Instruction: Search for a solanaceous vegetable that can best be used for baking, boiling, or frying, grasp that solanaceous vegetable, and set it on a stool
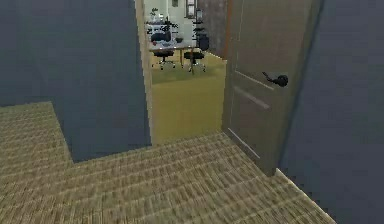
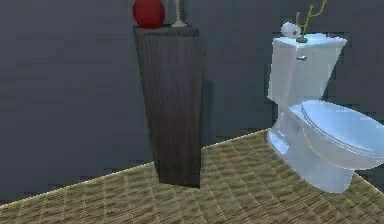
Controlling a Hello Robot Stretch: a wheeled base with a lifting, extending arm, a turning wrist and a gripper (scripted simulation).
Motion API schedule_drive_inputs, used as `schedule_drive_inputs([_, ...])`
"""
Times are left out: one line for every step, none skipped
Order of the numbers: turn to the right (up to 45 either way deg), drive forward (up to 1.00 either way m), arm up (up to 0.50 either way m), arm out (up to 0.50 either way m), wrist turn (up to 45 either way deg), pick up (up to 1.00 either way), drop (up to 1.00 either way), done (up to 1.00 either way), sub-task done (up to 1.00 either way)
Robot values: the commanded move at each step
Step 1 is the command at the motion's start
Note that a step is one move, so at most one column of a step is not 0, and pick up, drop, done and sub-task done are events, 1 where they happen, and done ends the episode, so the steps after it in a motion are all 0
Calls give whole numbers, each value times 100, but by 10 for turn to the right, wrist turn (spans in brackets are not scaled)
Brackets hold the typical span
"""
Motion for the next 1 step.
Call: schedule_drive_inputs([0,100,0,0,0,0,0,0,0])
